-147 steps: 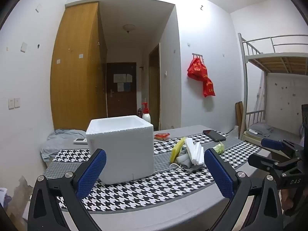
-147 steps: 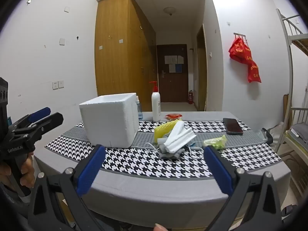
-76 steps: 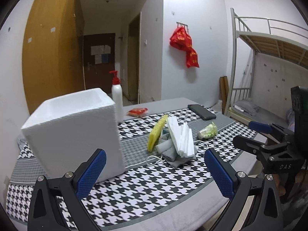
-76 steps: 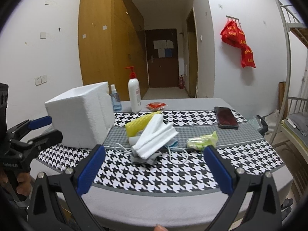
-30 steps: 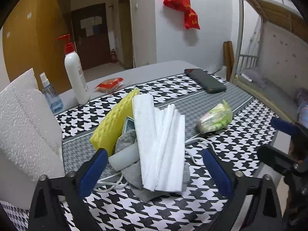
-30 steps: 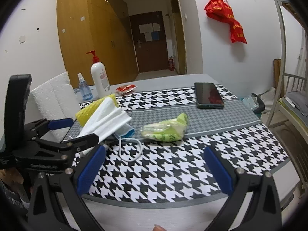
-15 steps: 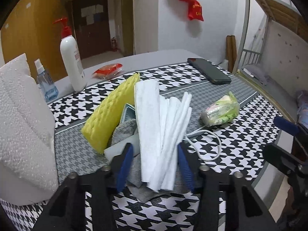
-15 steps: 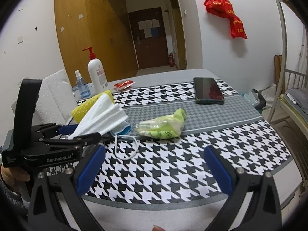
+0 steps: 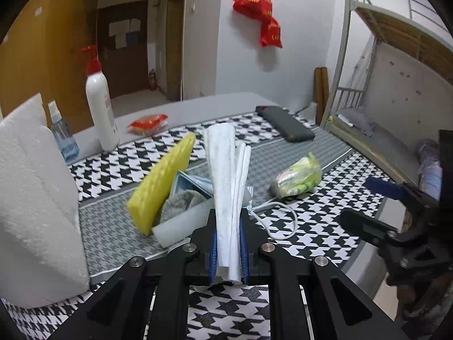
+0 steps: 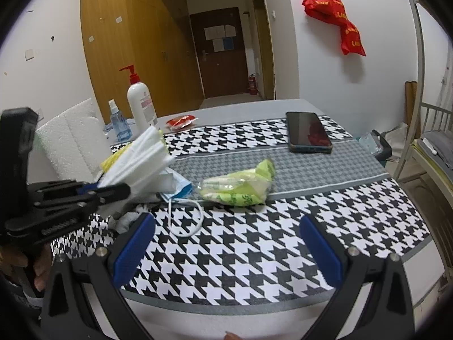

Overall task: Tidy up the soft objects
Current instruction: 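Grasp the green wet-wipes pack with the right tool while the left tool holds the white paper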

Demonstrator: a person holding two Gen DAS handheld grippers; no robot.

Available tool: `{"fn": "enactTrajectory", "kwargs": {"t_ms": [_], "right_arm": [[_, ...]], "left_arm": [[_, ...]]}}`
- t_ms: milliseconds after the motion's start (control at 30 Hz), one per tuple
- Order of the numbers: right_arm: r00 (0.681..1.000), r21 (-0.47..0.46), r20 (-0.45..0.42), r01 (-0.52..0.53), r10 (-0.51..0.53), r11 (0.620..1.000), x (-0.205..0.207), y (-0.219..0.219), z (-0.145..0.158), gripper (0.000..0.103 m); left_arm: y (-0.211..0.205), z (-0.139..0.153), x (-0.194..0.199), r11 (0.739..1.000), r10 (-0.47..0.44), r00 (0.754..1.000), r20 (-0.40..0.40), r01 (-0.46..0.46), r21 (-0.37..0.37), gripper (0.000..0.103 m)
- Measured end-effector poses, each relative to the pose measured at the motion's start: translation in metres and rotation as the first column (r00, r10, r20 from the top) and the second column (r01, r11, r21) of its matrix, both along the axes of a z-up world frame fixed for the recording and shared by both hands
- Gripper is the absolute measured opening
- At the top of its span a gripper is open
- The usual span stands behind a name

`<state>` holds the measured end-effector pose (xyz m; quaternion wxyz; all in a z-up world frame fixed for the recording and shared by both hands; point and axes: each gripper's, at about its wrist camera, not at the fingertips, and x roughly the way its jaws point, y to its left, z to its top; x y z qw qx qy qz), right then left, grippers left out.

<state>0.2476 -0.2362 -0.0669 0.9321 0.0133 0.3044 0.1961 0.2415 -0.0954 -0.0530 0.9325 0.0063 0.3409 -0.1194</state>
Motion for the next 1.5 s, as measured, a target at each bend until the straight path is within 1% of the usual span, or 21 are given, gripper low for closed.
{"fn": "enactTrajectory", "kwargs": {"t_ms": [100, 167, 267, 433, 600, 733, 867, 967, 1200, 1367, 1467, 1500], "right_arm": [[1.000, 0.000, -0.004, -0.005, 0.005, 1.000, 0.002, 0.003, 0.001, 0.103], [1.000, -0.003, -0.009, -0.013, 0.013, 1.000, 0.004, 0.006, 0.001, 0.103], [1.000, -0.016, -0.008, -0.022, 0.022, 1.000, 0.007, 0.009, 0.002, 0.103], [0.999, -0.037, -0.030, -0.027, 0.026, 0.999, 0.020, 0.012, 0.003, 0.103], [0.997, -0.073, -0.073, -0.024, 0.019, 0.997, 0.037, 0.020, 0.001, 0.103], [0.993, -0.117, -0.114, -0.022, 0.009, 0.993, 0.050, 0.028, -0.003, 0.103], [0.992, -0.153, -0.129, -0.009, -0.011, 0.988, 0.063, 0.033, -0.005, 0.103], [0.989, -0.192, -0.142, 0.010, -0.038, 0.981, 0.073, 0.037, -0.010, 0.103], [0.984, -0.214, -0.178, -0.013, -0.026, 0.977, 0.086, 0.045, -0.018, 0.103], [0.979, -0.232, -0.198, 0.005, -0.052, 0.973, 0.096, 0.045, -0.025, 0.102], [0.974, -0.226, -0.221, 0.001, -0.052, 0.974, 0.099, 0.044, -0.028, 0.092], [0.973, -0.225, -0.226, 0.000, -0.052, 0.974, 0.099, 0.044, -0.030, 0.083]], "left_arm": [[0.003, 0.007, -0.009, 1.000, -0.003, 1.000, 0.023, 0.003, 0.002, 0.014], [0.006, 0.009, -0.014, 1.000, 0.011, 0.999, 0.035, -0.012, 0.011, 0.014], [0.014, 0.008, -0.019, 0.999, 0.038, 0.999, 0.037, -0.038, 0.023, 0.014], [0.028, 0.004, -0.026, 0.996, 0.089, 0.995, 0.047, -0.090, 0.029, 0.014], [0.035, 0.002, -0.028, 0.991, 0.125, 0.991, 0.052, -0.127, 0.031, 0.014], [0.038, 0.000, -0.027, 0.991, 0.128, 0.990, 0.053, -0.130, 0.028, 0.014], [0.038, -0.002, -0.025, 0.990, 0.130, 0.990, 0.052, -0.132, 0.041, 0.014], [0.038, -0.003, -0.025, 0.992, 0.122, 0.991, 0.051, -0.123, 0.033, 0.014], [0.042, -0.007, -0.020, 0.993, 0.118, 0.992, 0.034, -0.119, 0.009, 0.014], [0.042, -0.009, -0.017, 0.995, 0.103, 0.994, 0.030, -0.104, 0.007, 0.014], [0.042, -0.009, -0.017, 0.995, 0.101, 0.995, 0.028, -0.101, 0.003, 0.014], [0.041, -0.008, -0.018, 0.995, 0.100, 0.995, 0.029, -0.100, 0.003, 0.014]]}}
